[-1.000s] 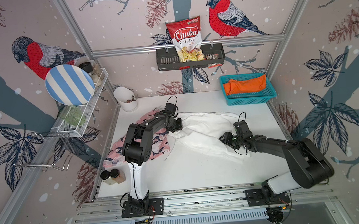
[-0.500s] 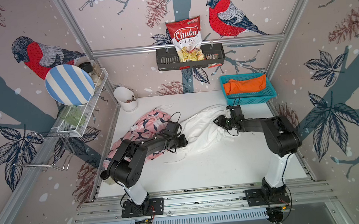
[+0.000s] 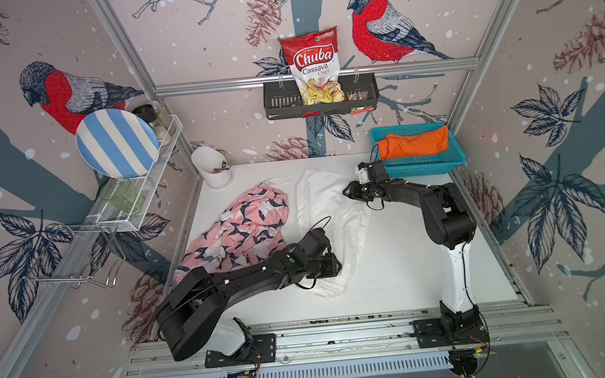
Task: Roll up the shorts
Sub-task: Adjust the shorts at the center of the board.
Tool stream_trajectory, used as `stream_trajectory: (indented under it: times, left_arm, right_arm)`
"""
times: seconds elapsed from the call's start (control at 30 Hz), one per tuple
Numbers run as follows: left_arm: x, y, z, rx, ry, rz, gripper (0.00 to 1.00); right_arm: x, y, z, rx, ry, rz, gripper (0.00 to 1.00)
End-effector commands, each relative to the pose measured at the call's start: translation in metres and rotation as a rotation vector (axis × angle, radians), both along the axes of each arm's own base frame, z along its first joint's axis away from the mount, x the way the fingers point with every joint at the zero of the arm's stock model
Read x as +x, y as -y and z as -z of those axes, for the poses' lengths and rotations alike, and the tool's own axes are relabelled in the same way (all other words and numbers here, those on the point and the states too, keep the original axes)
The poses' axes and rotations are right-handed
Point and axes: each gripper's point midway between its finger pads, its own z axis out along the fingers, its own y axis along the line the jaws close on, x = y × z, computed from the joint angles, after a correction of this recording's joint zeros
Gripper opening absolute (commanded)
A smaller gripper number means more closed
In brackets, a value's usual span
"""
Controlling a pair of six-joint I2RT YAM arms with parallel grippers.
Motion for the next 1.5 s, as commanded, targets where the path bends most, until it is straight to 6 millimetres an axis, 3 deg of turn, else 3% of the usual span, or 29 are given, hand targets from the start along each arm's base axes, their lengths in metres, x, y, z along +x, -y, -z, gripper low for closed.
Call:
stream_trajectory:
  times: [0.0, 0.07, 0.13, 0.27, 0.37, 0.5, 0.67, 0.77, 0.9, 1.0, 1.17, 1.33, 1.47]
  left_arm:
    - [0.015, -0.032, -0.013, 0.156, 0.078, -0.083, 0.40]
    - [0.025, -0.048, -0.012, 0.209, 0.095, -0.108, 0.40]
    - [0.032, -0.059, 0.000, 0.223, 0.048, -0.109, 0.39]
    - [0.028, -0.064, 0.025, 0.264, -0.015, -0.065, 0.34]
    - [0.019, -0.064, 0.047, 0.267, -0.062, -0.042, 0.29]
    - [0.012, -0.052, 0.072, 0.204, -0.109, -0.019, 0.27]
    - [0.027, -0.028, 0.090, 0.157, -0.123, -0.024, 0.26]
    - [0.039, -0.015, 0.085, 0.162, -0.096, -0.037, 0.27]
    - [0.053, -0.015, 0.062, 0.165, -0.035, -0.073, 0.27]
    - [0.055, -0.019, 0.047, 0.182, -0.003, -0.075, 0.28]
    - [0.051, -0.030, 0.034, 0.209, 0.019, -0.073, 0.28]
    - [0.041, -0.052, 0.046, 0.297, 0.001, -0.085, 0.30]
    - [0.029, -0.056, 0.062, 0.296, -0.037, -0.066, 0.31]
  right_arm:
    - [-0.018, 0.012, -0.027, -0.079, 0.025, 0.008, 0.48]
    - [-0.035, 0.007, -0.036, -0.083, 0.033, -0.008, 0.49]
    - [-0.061, -0.006, -0.033, -0.071, 0.001, -0.044, 0.49]
    - [-0.113, -0.039, -0.009, -0.018, -0.084, -0.142, 0.49]
    - [-0.125, -0.041, 0.018, 0.021, -0.138, -0.129, 0.48]
    - [-0.111, -0.025, 0.051, 0.008, -0.187, -0.068, 0.45]
    - [-0.058, 0.014, 0.073, -0.032, -0.185, 0.064, 0.44]
    - [-0.035, 0.032, 0.056, -0.009, -0.174, 0.108, 0.43]
    - [-0.042, 0.047, 0.011, -0.009, -0.112, 0.136, 0.47]
    - [-0.073, 0.054, -0.011, 0.003, -0.118, 0.136, 0.49]
    - [-0.153, 0.047, -0.019, 0.065, -0.200, 0.088, 0.51]
    - [-0.233, 0.025, -0.011, 0.099, -0.279, -0.016, 0.59]
    - [-0.270, 0.015, 0.002, 0.118, -0.336, -0.062, 0.63]
